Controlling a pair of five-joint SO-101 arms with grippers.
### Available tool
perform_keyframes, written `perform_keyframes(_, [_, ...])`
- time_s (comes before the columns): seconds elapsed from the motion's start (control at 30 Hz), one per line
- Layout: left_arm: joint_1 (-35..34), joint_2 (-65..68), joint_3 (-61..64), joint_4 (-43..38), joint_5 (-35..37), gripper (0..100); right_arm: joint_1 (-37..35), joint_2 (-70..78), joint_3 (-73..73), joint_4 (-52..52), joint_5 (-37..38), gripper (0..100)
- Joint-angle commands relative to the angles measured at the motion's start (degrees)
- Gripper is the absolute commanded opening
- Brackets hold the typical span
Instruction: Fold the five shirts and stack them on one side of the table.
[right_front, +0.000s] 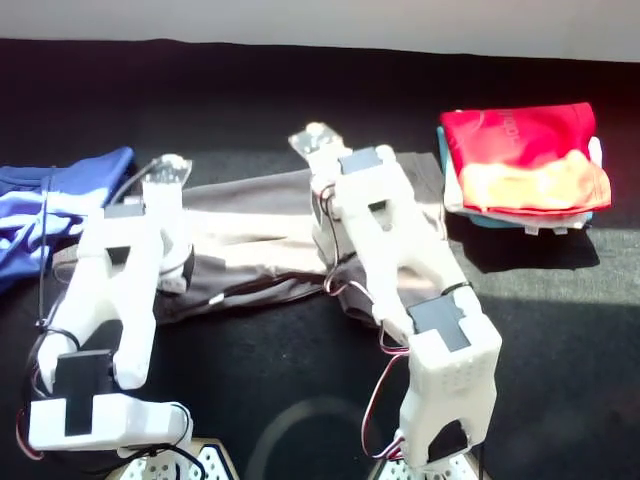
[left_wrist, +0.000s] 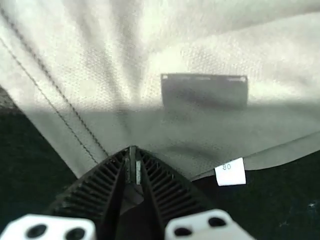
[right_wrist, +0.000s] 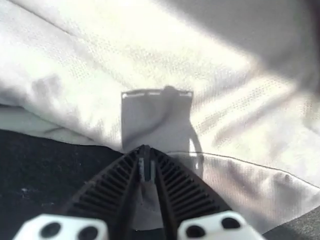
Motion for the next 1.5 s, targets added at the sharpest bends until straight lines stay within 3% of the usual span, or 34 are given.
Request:
perform_keyframes(0.0, [-0.8, -2.8, 3.1, -2.3, -0.2, 1, -2.0, -9.5, 10.5, -5.9, 1.3, 0.6])
perform_keyframes(0.33, [-6.0, -2.7, 3.5, -3.6, -0.2, 1, -3.1, -28.0, 37.4, -16.4, 2.4, 0.6])
perform_keyframes(0.7, [-7.3, -2.7, 4.8, -5.5, 0.1, 1, -1.3, -46.5, 39.1, -5.1, 2.8, 0.6])
perform_keyframes(0.83, [-7.3, -2.7, 6.4, -8.2, 0.1, 1, -1.1, -47.7, 39.3, 1.1, 11.1, 5.3])
perform_keyframes(1.03, [-7.3, -2.7, 6.6, -8.4, 0.1, 1, 4.5, -45.4, 45.0, -2.9, 20.9, 27.9])
perform_keyframes(1.3, [-7.3, -2.6, 6.6, -8.4, 0.1, 1, 10.0, -43.5, 56.0, -12.2, 33.2, 24.5])
perform_keyframes(1.47, [-7.3, -2.6, 6.6, -8.4, 0.1, 1, 13.0, -43.2, 59.4, -22.5, 35.8, 24.2])
